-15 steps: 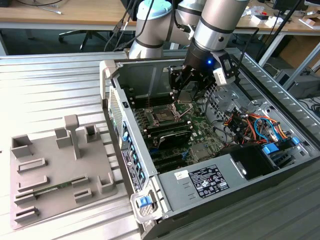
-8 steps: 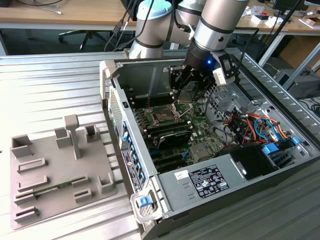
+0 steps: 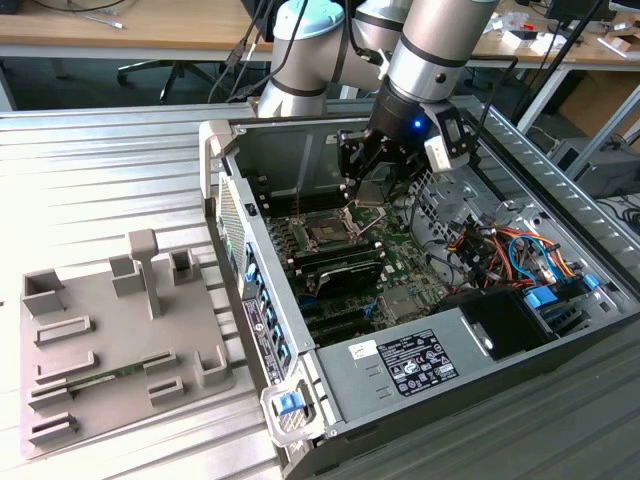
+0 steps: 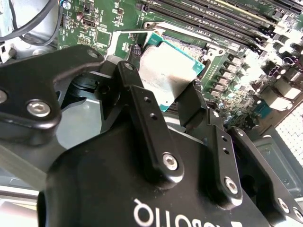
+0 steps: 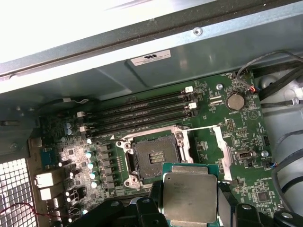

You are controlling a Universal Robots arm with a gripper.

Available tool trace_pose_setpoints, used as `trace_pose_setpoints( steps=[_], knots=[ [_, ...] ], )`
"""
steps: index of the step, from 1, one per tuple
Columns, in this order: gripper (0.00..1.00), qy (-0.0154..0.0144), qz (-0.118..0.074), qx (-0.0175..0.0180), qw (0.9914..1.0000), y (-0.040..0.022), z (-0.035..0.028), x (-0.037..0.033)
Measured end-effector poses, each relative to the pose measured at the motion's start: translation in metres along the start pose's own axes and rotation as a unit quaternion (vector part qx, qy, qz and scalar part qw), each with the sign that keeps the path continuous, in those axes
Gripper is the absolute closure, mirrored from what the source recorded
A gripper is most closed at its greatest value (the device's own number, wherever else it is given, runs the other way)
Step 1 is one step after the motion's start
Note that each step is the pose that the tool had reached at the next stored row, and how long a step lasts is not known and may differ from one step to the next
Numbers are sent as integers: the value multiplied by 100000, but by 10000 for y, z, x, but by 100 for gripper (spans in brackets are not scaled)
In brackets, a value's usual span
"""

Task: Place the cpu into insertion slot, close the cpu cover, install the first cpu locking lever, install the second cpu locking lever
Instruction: 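Place the cpu into insertion slot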

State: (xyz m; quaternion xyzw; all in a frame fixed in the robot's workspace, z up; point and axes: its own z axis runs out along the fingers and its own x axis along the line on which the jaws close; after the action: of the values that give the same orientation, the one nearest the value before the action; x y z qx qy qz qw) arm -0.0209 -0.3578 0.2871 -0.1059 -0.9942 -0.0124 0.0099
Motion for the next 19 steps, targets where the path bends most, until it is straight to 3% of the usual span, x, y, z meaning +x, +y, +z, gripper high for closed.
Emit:
trace_pose_setpoints(
  steps=[11,19],
  knots=[
    [45,-55,2332,-54,99973,0,0,0],
    [45,-97,4310,-100,99907,0,1,0]
  ],
)
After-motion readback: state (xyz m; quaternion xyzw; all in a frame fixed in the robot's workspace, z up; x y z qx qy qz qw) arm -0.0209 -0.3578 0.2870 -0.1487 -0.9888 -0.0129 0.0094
